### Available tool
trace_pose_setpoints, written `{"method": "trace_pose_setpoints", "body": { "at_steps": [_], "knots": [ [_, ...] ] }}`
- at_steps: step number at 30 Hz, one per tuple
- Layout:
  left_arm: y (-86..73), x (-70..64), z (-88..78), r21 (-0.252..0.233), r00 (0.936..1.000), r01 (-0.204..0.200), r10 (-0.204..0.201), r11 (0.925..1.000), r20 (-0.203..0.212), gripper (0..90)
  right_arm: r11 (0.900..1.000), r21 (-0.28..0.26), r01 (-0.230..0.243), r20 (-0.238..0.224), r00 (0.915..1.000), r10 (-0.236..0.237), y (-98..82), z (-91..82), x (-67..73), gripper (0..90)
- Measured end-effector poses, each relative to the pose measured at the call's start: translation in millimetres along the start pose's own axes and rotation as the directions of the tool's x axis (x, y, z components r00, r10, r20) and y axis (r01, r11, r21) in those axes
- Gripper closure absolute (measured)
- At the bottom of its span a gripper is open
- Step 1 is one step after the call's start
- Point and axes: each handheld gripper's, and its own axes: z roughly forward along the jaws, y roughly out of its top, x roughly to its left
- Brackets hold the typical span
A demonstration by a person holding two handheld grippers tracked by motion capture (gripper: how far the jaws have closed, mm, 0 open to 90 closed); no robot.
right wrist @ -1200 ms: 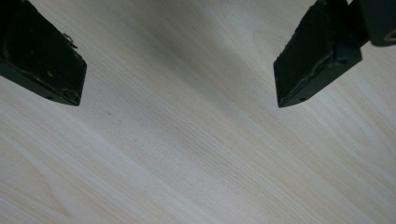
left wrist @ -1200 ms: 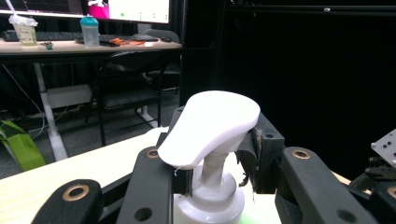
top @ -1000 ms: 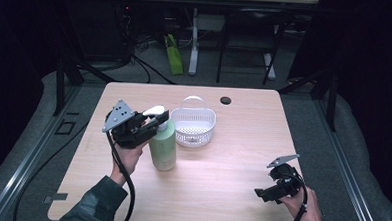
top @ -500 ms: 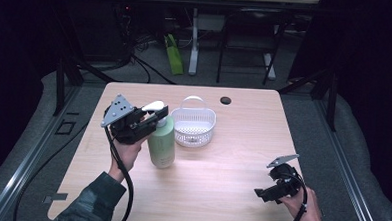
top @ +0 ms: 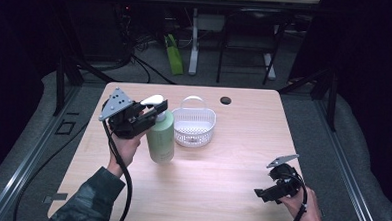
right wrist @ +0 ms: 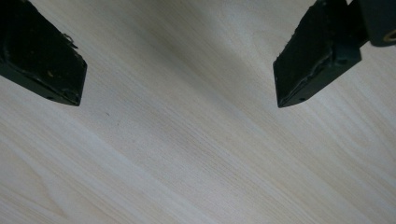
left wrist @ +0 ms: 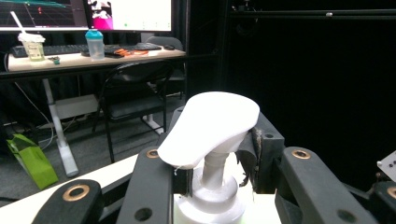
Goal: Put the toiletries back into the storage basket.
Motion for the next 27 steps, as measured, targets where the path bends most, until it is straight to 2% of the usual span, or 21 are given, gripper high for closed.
{"method": "trace_pose_setpoints", "body": {
  "at_steps": [15,27],
  "knots": [
    [16.9,3.8,3.1,-0.010,0.9999,-0.013,0.013,0.9999,-0.002,67.0,1.000,0.000,-0.001,-0.001,1.0000,0.001,-0.1,-0.1,0.1,2.2],
    [37.9,7.9,7.1,-0.022,0.9994,-0.035,0.035,0.9992,-0.004,67.0,1.000,0.000,-0.003,-0.002,1.0000,0.003,-0.2,0.2,-0.1,2.2]
  ]
}}
